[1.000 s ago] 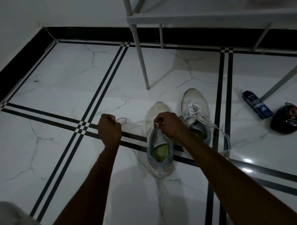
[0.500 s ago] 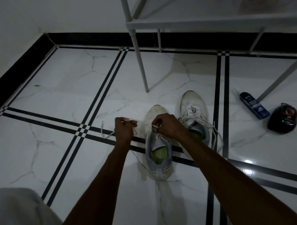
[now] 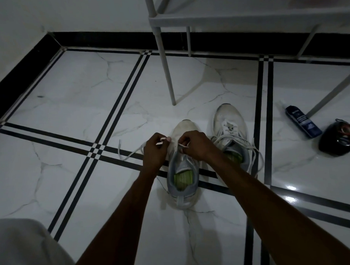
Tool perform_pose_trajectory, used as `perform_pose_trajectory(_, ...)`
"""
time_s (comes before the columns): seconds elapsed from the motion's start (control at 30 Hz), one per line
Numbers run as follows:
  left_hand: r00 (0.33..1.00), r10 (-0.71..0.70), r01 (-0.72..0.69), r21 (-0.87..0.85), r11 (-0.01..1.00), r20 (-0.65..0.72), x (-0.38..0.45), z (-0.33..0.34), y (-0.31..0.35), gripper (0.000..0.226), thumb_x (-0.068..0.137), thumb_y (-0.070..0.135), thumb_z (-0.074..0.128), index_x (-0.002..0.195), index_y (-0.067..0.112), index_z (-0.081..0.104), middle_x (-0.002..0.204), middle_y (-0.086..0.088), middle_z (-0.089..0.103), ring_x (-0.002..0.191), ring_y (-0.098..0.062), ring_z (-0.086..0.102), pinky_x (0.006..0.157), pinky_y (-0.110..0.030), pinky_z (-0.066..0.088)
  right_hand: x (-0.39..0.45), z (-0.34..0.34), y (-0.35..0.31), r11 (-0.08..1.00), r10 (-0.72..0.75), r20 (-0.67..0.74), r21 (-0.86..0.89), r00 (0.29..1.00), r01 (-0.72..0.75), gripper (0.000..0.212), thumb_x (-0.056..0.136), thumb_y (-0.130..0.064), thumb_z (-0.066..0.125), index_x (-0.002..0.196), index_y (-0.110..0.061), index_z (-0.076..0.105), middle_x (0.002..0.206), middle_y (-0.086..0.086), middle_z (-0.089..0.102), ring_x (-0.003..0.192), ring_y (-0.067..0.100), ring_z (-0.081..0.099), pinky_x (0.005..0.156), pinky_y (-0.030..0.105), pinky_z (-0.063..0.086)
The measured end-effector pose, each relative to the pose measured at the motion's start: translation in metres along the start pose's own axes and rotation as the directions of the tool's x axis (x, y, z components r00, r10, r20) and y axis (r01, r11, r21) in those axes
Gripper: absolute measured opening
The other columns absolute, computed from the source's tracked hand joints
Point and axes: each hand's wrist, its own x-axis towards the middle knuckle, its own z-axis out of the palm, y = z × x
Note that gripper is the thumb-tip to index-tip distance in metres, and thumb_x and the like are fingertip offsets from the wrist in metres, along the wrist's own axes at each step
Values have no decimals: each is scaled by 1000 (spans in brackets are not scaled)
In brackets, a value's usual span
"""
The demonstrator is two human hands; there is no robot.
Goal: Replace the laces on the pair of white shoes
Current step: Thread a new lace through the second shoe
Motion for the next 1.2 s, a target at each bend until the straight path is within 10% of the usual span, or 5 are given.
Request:
perform_pose_trajectory(0.43, 993, 60, -47, 128, 991, -106, 4, -10, 4, 18, 99, 26, 65, 94, 9, 67, 91, -2, 73, 87, -13, 67, 75, -24, 50, 4, -39, -8, 975, 28, 50, -224, 998, -16, 39, 80, -27, 79, 115, -13, 67, 119, 11, 65, 107, 26, 63, 92, 35, 52)
perform_pose_trajectory(0.6, 980, 97, -69, 158, 985, -174, 3, -13, 8, 15, 98, 25, 67, 99, 10, 68, 95, 3, 71, 89, 2, 61, 88, -34, 53, -3, -79, -7, 985, 99, 129, -154, 987, -79, 17, 89, -28, 72, 92, -12, 77, 86, 5, 76, 71, 17, 70, 52, 16, 50)
perform_pose_trajectory(0.83, 880, 205, -276, 111, 955, 428, 18, 9, 72, 33, 86, 31, 79, 117, 20, 72, 116, 11, 71, 107, 7, 62, 89, -15, 49, -8, -88, -10, 978, 47, -16, 202, 999, -43, 25, 88, -39, 72, 94, -14, 70, 77, 0, 76, 64, 15, 69, 62, 36, 58)
perform_pose_trajectory(1.03, 993, 111, -102, 163, 981, -43, 35, -17, 51, 11, 95, 20, 70, 102, 14, 75, 103, -1, 76, 97, -11, 70, 96, -43, 55, -13, -112, -4, 975, 31, -56, 220, 998, -18, 24, 89, -27, 73, 92, -3, 72, 81, 7, 75, 56, 7, 59, 55, 19, 49)
perform_pose_trajectory(1.2, 874, 241, -307, 97, 947, 422, 25, -8, 82, 38, 92, 27, 74, 128, 23, 65, 131, 11, 63, 117, 8, 54, 95, -9, 45, -9, -105, -17, 959, -24, -75, 281, 997, 45, 27, 89, -28, 74, 92, -2, 72, 81, 9, 76, 54, 4, 59, 48, 11, 43)
